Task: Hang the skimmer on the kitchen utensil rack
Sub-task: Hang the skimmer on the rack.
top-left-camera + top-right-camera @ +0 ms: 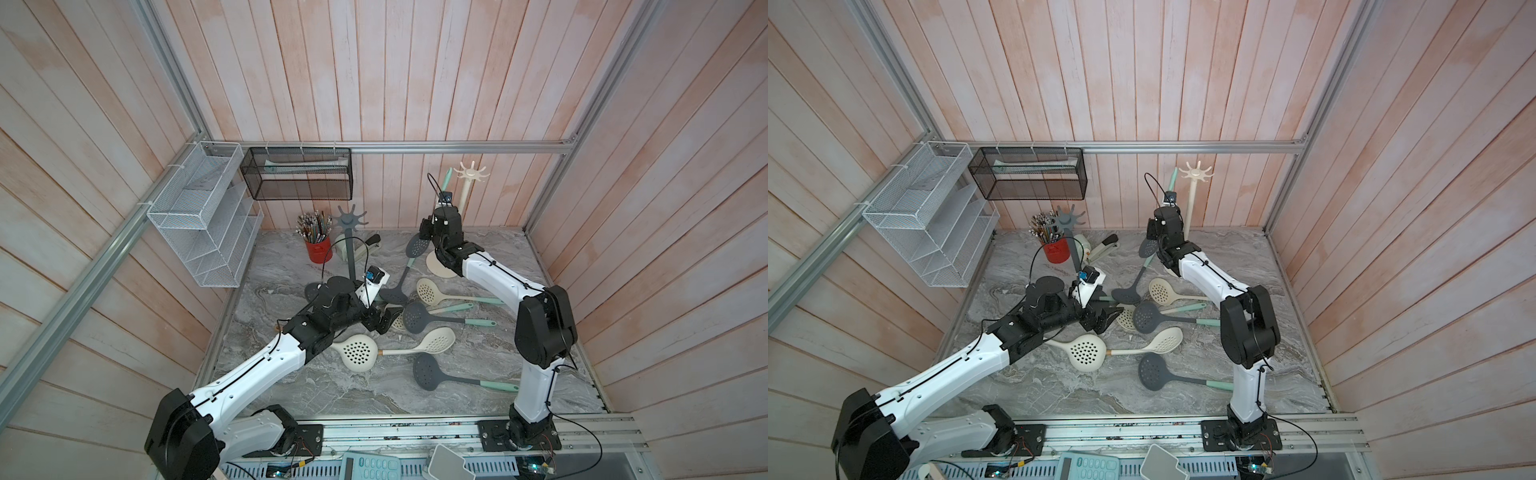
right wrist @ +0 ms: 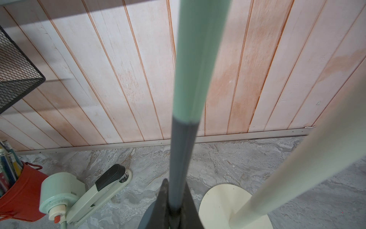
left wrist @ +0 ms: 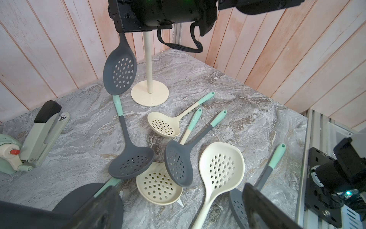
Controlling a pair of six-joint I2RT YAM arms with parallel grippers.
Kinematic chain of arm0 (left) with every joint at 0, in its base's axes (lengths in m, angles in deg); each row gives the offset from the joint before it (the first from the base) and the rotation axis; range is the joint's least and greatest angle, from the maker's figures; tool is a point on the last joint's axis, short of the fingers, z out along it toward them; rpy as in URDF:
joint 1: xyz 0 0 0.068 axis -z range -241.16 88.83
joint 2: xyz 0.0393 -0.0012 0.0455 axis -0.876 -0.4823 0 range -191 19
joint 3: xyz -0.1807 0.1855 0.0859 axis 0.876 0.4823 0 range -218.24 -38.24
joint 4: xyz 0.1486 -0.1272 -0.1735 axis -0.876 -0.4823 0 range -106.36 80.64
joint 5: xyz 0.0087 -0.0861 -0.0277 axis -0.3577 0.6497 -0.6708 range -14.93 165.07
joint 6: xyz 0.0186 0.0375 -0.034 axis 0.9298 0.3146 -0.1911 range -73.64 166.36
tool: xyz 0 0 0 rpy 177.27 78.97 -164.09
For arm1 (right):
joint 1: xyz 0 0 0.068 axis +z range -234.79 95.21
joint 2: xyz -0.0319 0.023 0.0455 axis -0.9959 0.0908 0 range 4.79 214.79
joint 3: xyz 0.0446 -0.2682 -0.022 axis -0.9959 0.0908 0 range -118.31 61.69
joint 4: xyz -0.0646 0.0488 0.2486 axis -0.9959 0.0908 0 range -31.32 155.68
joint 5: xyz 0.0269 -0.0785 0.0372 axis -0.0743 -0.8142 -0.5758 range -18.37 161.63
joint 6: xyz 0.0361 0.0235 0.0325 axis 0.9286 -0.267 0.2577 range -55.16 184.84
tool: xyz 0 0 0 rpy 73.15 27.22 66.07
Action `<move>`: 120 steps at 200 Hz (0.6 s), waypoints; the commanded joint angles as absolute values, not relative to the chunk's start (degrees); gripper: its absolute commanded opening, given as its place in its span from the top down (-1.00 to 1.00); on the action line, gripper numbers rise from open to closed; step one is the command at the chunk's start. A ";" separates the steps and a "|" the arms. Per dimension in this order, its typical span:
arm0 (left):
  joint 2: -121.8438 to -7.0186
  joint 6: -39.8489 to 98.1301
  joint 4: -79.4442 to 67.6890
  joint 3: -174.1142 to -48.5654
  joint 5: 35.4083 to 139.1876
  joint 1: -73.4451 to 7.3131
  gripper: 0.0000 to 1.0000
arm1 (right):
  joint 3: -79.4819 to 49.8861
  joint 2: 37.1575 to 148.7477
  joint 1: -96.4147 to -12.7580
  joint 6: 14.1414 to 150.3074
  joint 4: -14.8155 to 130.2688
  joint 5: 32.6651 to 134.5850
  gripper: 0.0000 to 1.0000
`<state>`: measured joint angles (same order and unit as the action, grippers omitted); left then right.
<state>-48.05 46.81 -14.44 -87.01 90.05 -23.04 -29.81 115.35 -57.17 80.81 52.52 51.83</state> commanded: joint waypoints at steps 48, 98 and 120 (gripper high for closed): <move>-47.33 46.98 -12.96 -86.05 91.61 -23.46 -0.98 | -31.35 112.99 -56.99 79.59 50.88 53.22 1.00; -47.45 46.97 -12.96 -86.05 91.82 -23.47 -0.98 | -29.24 111.70 -57.63 80.29 49.42 54.81 1.00; -47.45 46.89 -12.96 -86.03 91.77 -23.48 -0.97 | -28.66 111.25 -57.80 80.30 48.94 55.51 1.00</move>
<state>-48.05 46.81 -14.44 -87.01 91.10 -23.04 -29.64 114.15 -57.33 80.09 51.72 54.06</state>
